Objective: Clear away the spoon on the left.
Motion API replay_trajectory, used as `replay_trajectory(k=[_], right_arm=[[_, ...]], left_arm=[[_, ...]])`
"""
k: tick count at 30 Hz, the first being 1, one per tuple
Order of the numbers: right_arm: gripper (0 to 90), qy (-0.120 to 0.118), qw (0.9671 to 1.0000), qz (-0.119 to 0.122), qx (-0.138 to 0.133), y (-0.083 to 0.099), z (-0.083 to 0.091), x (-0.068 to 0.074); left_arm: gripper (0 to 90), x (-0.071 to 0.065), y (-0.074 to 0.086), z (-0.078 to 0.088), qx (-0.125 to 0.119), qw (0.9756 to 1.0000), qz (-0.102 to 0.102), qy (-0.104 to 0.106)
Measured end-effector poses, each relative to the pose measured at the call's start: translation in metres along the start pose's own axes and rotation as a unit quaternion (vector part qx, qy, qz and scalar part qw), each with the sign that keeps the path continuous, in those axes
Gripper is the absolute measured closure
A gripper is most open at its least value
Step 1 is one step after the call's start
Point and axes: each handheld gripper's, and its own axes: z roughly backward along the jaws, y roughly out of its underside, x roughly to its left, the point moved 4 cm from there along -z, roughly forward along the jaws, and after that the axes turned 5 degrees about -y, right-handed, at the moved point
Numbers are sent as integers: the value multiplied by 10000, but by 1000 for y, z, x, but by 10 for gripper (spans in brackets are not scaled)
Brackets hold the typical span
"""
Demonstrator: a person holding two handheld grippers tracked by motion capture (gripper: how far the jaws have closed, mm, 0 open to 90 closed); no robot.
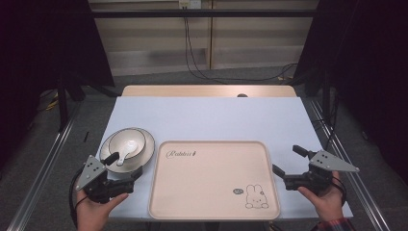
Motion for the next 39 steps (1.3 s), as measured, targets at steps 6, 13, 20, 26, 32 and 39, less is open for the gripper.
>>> replay_trajectory(k=[6,13,20,26,32,39], right_arm=[[13,-23,10000,3,9,0,-4,1],[14,-72,10000,26,34,-1,-9,1],[14,-84,10000,14,33,-1,-14,1],[14,-127,9999,27,11,-2,-15,3],[16,-120,9999,35,-15,-3,-14,3],[16,-104,9999,41,-17,-2,-12,4]], left_arm=[[66,6,3,3,46,9999,42,-137],[69,13,7,9,57,9994,146,-299],[78,18,13,12,166,9988,116,-436],[110,22,17,13,224,9977,113,-637],[202,27,24,9,354,9962,88,-791],[320,29,26,2,364,9955,116,-864]])
